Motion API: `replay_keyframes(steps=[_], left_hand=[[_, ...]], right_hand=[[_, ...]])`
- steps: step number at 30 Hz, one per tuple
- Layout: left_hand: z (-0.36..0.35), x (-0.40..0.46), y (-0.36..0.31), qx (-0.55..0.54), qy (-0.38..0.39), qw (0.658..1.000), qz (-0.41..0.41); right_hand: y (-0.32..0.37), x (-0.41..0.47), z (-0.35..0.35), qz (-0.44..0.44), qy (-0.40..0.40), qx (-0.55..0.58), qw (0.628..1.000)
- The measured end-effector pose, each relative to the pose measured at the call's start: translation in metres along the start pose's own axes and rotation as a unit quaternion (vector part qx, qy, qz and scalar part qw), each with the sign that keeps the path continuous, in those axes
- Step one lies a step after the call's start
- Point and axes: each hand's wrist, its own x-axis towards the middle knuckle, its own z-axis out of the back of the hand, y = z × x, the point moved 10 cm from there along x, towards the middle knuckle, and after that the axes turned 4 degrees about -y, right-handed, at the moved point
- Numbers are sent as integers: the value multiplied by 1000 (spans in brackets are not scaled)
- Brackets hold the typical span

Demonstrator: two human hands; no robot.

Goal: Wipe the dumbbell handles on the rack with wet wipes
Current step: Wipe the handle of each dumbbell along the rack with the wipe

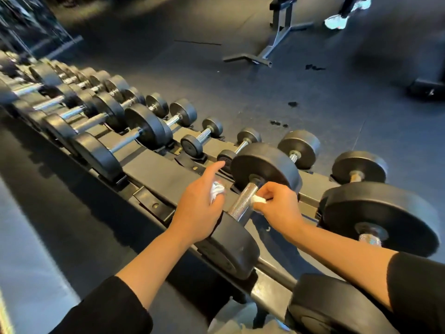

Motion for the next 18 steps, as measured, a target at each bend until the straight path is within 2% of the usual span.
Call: replay_keyframes(steps=[3,11,13,16,18], left_hand=[[1,1,1,-2,-5,1000,2],[5,0,-1,-14,-29,999,-6],[5,0,0,-18,-32,999,-7],[5,-1,2,-17,-33,999,-3],[6,-1,3,-14,-32,999,-1]], right_hand=[[3,-12,-13,8,52,25,998],[9,-17,-22,3,114,36,993],[7,-10,-7,-12,52,57,997],[7,-2,27,13,-92,58,994],[8,-1,27,36,-104,51,993]])
